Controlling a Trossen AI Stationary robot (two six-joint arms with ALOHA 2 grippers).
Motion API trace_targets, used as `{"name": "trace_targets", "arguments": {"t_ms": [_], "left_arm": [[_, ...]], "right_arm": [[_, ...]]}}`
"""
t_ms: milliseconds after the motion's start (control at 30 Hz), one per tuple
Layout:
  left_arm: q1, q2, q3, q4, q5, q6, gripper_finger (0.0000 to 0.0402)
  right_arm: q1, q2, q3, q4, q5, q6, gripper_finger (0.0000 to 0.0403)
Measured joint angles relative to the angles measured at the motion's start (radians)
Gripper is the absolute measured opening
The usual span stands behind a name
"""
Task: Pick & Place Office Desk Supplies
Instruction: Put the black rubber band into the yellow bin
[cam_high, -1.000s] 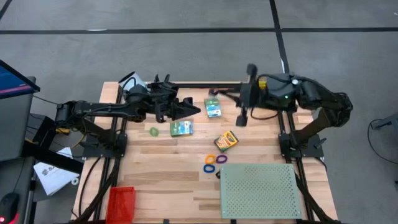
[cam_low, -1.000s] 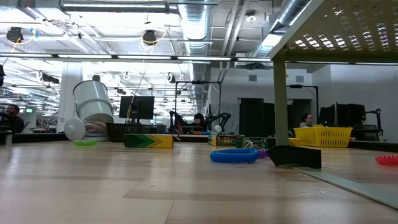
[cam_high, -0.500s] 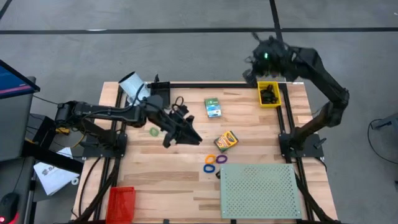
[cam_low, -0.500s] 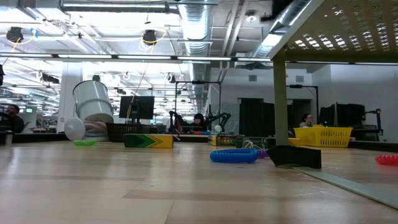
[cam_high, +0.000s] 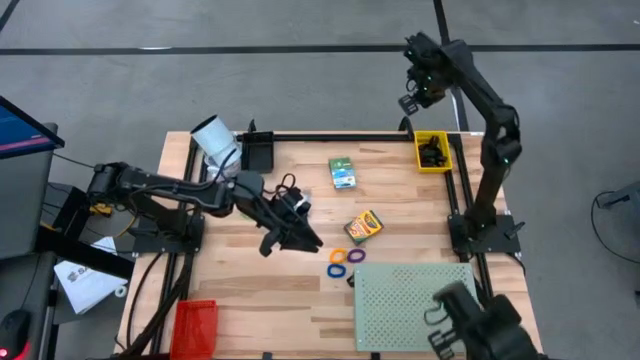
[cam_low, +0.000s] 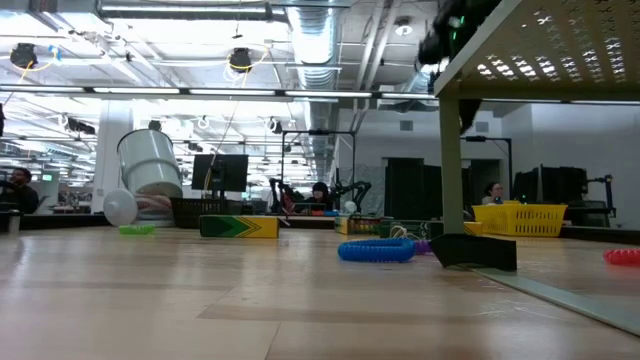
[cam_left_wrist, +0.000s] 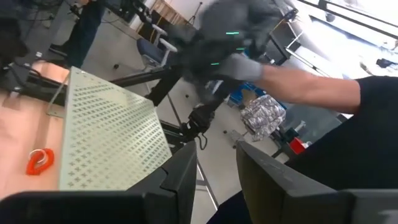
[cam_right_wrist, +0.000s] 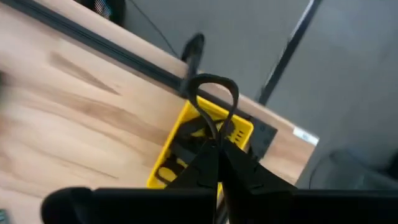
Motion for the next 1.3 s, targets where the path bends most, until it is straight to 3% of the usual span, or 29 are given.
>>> {"name": "trace_targets", "arguments": {"t_ms": [267, 500, 900, 1100, 1300], "left_arm": [[-0.02, -0.088, 0.0, 0.009, -0.072, 0.028, 0.0108], [0.001, -0.204, 0.0, -0.013, -0.162, 0.107, 0.0108], [0.022, -0.257, 0.0, -0.018, -0.19, 0.131, 0.0108], [0.016, -0.255, 0.0, -0.02, -0.189, 0.124, 0.0108], [0.016, -0.256, 0.0, -0.014, -0.189, 0.105, 0.0108]], "right_arm": [[-0.138, 0.062, -0.132, -0.003, -0.015, 0.037, 0.0], [-0.177, -0.011, -0.4, -0.014, -0.121, 0.069, 0.0], [-0.137, -0.014, -0.399, -0.003, -0.034, 0.099, 0.0], [-0.145, -0.014, -0.398, -0.003, -0.056, 0.098, 0.0013], [-0.143, -0.014, -0.382, -0.003, -0.112, 0.087, 0.0052]]}}
